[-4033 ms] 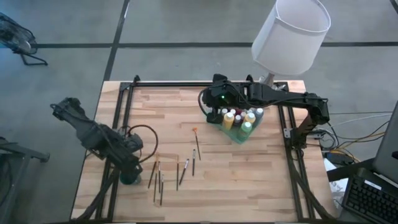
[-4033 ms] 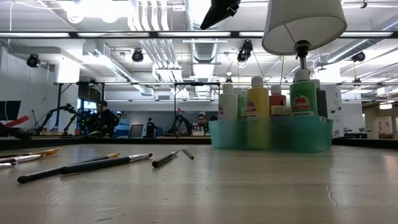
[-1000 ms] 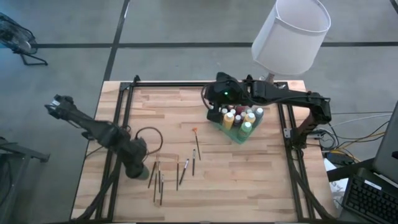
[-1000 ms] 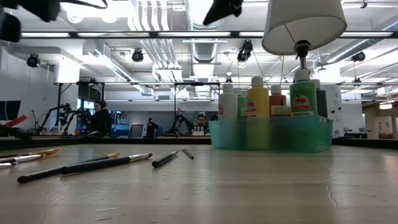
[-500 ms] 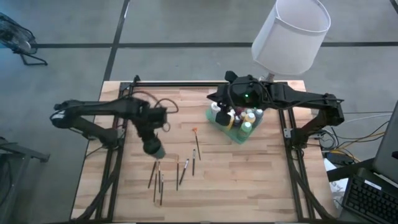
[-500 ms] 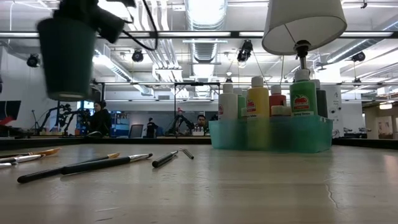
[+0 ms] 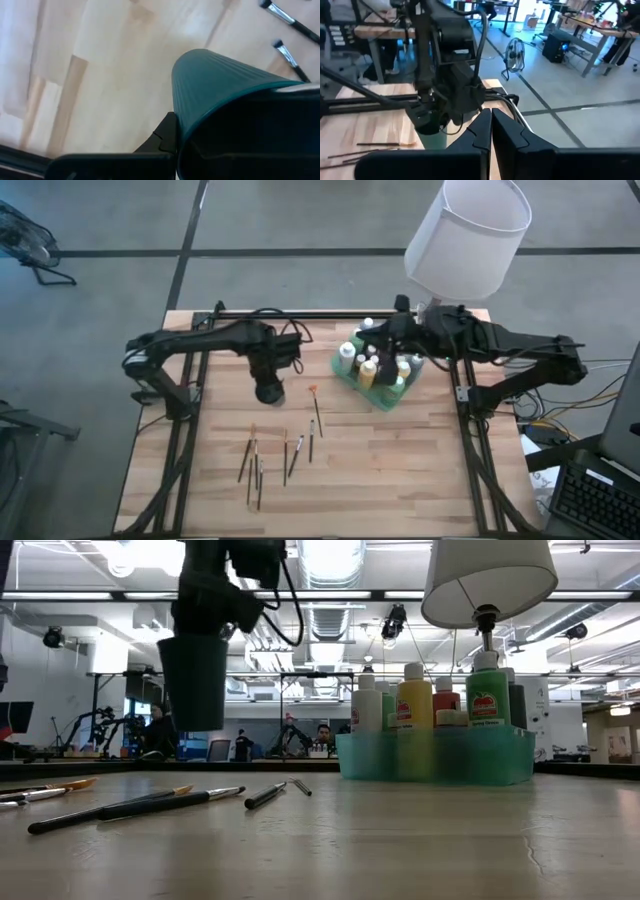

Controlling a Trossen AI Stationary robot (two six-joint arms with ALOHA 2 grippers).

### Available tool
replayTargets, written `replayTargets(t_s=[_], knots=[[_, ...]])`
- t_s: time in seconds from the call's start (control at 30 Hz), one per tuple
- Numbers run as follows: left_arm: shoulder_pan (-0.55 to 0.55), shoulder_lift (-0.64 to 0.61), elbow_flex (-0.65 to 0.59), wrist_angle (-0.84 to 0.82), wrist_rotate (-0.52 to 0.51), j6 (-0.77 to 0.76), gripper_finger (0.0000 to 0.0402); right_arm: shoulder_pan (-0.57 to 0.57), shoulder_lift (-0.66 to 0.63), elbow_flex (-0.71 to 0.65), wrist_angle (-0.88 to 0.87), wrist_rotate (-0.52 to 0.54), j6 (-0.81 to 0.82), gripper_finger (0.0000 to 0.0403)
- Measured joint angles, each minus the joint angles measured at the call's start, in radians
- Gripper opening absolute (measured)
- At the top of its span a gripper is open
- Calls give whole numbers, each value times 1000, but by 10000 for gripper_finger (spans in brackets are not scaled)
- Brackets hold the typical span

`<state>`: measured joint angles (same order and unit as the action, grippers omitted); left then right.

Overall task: Pick & Place Paint Supplies
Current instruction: Move the green cup to the middle left of the table

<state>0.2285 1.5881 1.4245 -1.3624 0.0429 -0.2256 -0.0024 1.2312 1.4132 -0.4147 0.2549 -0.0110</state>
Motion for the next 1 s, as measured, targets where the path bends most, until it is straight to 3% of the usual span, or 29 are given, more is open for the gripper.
replayTargets(t_s=[0.33,1.0], knots=[[29,84,-6,21,-25,44,4,0,-65,-85,9,11,39,8],[61,82,-144,168,73,116,4,0,-63,-95,53,10,27,8]])
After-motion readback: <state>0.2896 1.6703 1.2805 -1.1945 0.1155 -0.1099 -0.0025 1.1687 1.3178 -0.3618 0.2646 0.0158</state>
